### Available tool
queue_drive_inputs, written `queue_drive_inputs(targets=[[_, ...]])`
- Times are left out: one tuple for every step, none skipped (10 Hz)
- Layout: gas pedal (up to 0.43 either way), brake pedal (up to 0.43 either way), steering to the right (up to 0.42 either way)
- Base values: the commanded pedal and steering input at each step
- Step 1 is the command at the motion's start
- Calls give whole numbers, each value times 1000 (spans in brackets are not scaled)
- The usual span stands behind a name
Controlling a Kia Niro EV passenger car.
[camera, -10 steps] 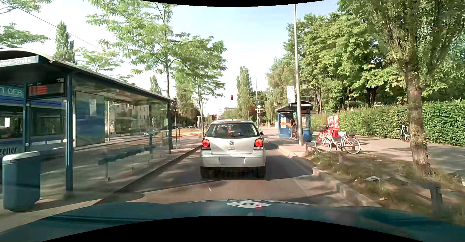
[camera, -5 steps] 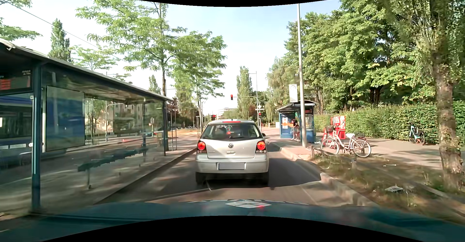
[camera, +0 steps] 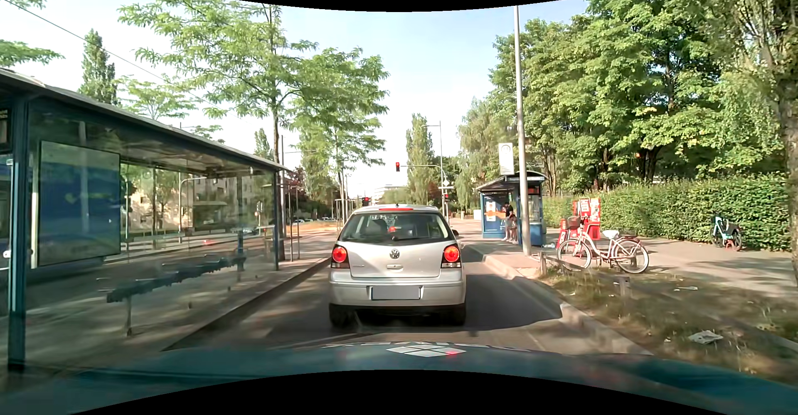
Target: Follow the waypoints while adhering to traffic rules and regulations
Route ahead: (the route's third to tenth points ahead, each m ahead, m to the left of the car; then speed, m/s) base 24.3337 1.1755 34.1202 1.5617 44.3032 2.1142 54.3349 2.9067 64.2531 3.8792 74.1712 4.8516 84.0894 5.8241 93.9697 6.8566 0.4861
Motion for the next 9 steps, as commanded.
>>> queue_drive_inputs(targets=[[0, 226, -3], [0, 226, -3], [0, 226, -3], [0, 226, -3], [0, 226, -3], [0, 226, -2], [0, 226, -1], [0, 226, -1], [0, 226, -1]])
